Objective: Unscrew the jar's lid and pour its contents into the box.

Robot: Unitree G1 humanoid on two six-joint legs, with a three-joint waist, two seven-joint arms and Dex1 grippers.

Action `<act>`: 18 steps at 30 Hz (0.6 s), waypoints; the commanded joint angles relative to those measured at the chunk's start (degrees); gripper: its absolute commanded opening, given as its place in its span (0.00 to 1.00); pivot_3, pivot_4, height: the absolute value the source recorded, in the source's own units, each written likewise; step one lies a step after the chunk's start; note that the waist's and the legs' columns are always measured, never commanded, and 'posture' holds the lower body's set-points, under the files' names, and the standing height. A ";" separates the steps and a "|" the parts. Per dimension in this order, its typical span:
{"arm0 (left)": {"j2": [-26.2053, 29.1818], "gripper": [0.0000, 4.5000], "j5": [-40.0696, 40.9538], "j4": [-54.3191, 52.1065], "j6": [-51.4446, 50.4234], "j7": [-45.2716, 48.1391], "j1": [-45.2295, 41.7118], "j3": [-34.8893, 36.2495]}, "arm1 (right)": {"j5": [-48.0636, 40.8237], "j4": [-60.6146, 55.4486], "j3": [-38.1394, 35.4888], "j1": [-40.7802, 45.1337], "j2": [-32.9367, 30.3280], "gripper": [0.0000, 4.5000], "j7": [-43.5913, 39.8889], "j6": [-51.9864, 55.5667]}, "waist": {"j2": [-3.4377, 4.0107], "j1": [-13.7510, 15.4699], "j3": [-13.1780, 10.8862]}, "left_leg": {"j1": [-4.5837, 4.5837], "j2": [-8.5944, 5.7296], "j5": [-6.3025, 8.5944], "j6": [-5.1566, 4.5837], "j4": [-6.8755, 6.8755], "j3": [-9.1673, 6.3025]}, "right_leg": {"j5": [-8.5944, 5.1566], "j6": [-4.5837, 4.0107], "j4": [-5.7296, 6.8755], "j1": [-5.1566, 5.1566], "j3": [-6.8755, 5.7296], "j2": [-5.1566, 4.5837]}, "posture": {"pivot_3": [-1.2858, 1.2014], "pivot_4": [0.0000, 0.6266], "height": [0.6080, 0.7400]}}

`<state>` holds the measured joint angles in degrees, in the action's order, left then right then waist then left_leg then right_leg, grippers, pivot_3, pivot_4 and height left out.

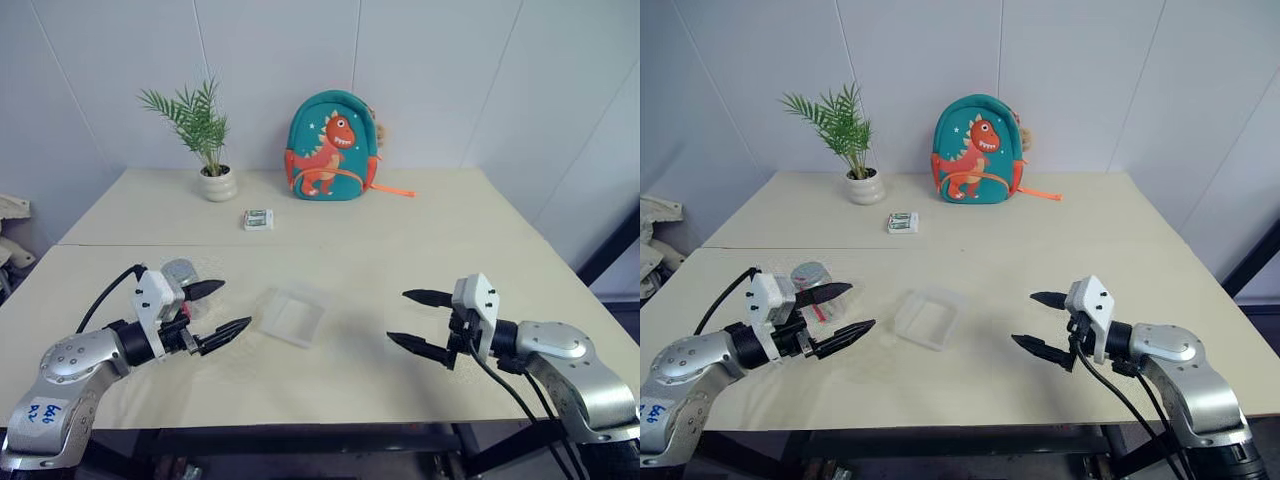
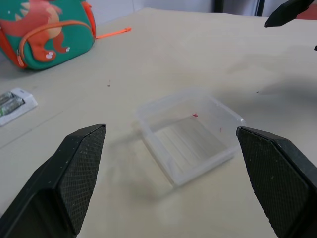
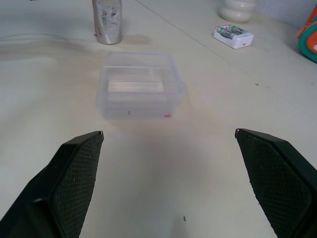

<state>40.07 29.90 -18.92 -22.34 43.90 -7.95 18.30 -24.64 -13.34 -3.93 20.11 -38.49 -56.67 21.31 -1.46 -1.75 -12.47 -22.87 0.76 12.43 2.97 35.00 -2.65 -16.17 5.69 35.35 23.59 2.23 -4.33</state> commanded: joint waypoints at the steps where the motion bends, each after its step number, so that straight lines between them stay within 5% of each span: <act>1: -0.24 1.00 1.77 -3.56 -0.06 -1.83 1.74 3.98 | -1.05 0.58 1.03 3.94 0.47 1.00 -1.48 -0.80 | 0.00 0.05 0.00 | 0.00 0.00 0.00 0.00 0.01 0.00 | 0.00 0.00 0.00 0.00 0.00 0.00 | 0.52 0.24 1.00; 12: -10.36 1.00 -0.74 -10.45 2.60 -15.53 17.30 16.30 | -3.29 5.63 6.56 15.78 6.98 1.00 -6.10 -0.04 | -0.02 0.07 0.01 | 0.01 0.15 0.17 0.01 0.02 0.15 | 0.02 -0.01 -0.09 0.04 0.14 0.14 | 0.52 0.24 1.00; 18: -16.12 1.00 -1.73 -8.32 5.27 -22.47 15.62 16.98 | -3.90 6.48 8.22 20.08 9.87 1.00 -6.94 0.45 | -0.11 0.41 0.06 | -0.01 0.11 0.17 0.01 0.14 0.13 | 0.07 0.05 -0.11 0.00 0.14 0.12 | 0.52 0.24 1.00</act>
<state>24.34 28.84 -27.00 -19.39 22.32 8.37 35.26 -27.31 -6.24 4.58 39.28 -28.85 -63.34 21.76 -1.58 -1.35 -12.41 -22.88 0.86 12.60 2.98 35.15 -2.53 -16.09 5.73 35.22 23.58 2.37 -4.21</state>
